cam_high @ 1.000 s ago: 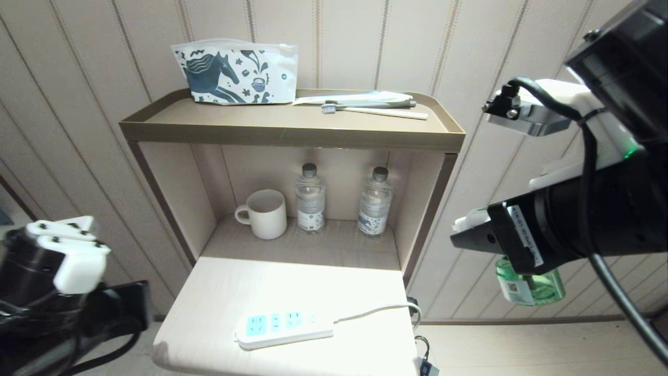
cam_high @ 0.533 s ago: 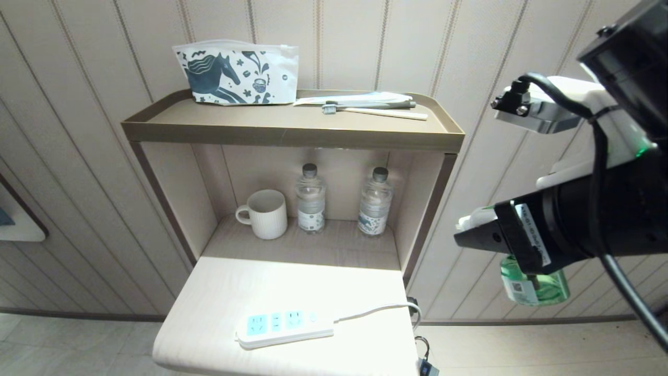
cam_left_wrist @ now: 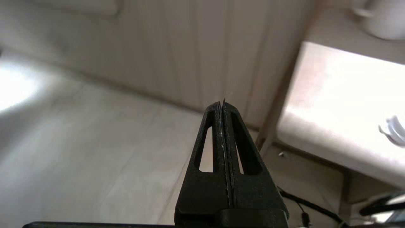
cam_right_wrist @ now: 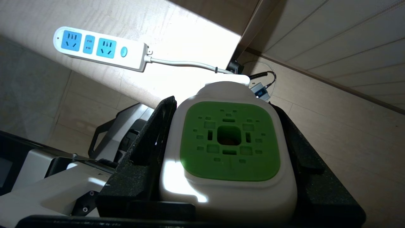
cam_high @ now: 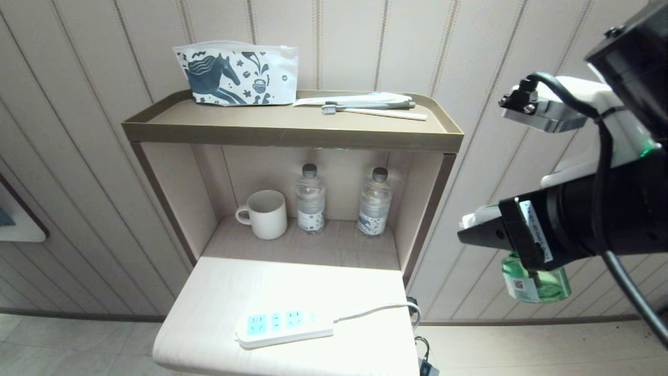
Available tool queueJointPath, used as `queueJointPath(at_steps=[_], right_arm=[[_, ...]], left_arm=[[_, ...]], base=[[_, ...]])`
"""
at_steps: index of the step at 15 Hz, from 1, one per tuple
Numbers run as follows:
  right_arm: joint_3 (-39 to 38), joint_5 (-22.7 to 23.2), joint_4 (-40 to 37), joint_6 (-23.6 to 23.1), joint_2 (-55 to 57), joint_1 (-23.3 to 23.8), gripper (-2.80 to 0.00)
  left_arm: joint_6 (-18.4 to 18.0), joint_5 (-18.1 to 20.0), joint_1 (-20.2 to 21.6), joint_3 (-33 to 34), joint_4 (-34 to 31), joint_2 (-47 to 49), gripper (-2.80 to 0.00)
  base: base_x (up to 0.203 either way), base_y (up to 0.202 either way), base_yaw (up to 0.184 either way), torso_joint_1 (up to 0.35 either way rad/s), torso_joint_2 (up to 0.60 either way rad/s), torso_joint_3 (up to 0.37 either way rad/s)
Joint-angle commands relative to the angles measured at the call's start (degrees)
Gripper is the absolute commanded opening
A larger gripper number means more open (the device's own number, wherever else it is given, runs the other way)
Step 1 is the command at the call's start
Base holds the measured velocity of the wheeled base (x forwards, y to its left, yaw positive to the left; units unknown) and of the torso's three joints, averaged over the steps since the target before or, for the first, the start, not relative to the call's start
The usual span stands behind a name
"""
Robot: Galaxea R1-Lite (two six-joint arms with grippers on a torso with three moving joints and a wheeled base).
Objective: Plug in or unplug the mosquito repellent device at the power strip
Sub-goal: Insert the plug into the socket
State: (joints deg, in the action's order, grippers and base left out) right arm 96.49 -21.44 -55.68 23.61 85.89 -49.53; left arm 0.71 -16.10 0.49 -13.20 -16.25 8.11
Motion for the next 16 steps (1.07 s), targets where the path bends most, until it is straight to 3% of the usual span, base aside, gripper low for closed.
queueJointPath(at_steps=[1,2,3,5,6,7,9,12,16], right_arm=[[-1.3,-0.3,0.7,0.1,-0.6,0.0,-2.80],[-1.6,-0.6,1.6,0.1,-0.6,0.3,-2.80],[-1.6,-0.9,1.9,0.1,-0.7,0.4,-2.80],[-1.6,-0.7,1.9,0.0,-1.3,1.2,-2.80],[-1.6,-0.8,1.9,0.0,-1.5,1.4,-2.80],[-1.7,-0.7,1.9,0.0,-1.6,1.6,-2.80],[-1.7,-0.8,1.9,0.0,-1.8,1.7,-2.80],[-1.9,-0.8,1.9,0.0,-2.0,2.0,-2.80],[-2.0,-0.8,1.9,0.0,-2.4,1.9,-2.80]], left_arm=[[-8.1,5.2,-0.1,6.5,5.3,-7.4,-2.80],[-10.0,8.8,-0.2,8.1,8.6,-7.9,-2.80],[-9.5,10.8,-0.3,8.3,8.5,-8.0,-2.80],[-2.5,12.7,-0.3,8.6,7.9,-7.9,-2.80],[-2.6,16.4,-0.3,9.9,8.0,-7.9,-2.80],[-6.0,18.2,-0.3,10.5,8.6,-7.9,-2.80],[-7.1,18.7,-0.5,10.6,8.8,-7.9,-2.80],[-1.0,16.5,-0.7,10.7,9.1,-7.9,-2.80],[-0.8,16.2,-0.6,10.7,9.6,-7.9,-2.80]], base=[[0.000,0.000,0.000,0.000,0.00,0.000],[0.000,0.000,0.000,0.000,0.00,0.000],[0.000,0.000,0.000,0.000,0.00,0.000],[0.000,0.000,0.000,0.000,0.00,0.000],[0.000,0.000,0.000,0.000,0.00,0.000],[0.000,0.000,0.000,0.000,0.00,0.000],[0.000,0.000,0.000,0.000,0.00,0.000],[0.000,0.000,0.000,0.000,0.00,0.000],[0.000,0.000,0.000,0.000,0.00,0.000]])
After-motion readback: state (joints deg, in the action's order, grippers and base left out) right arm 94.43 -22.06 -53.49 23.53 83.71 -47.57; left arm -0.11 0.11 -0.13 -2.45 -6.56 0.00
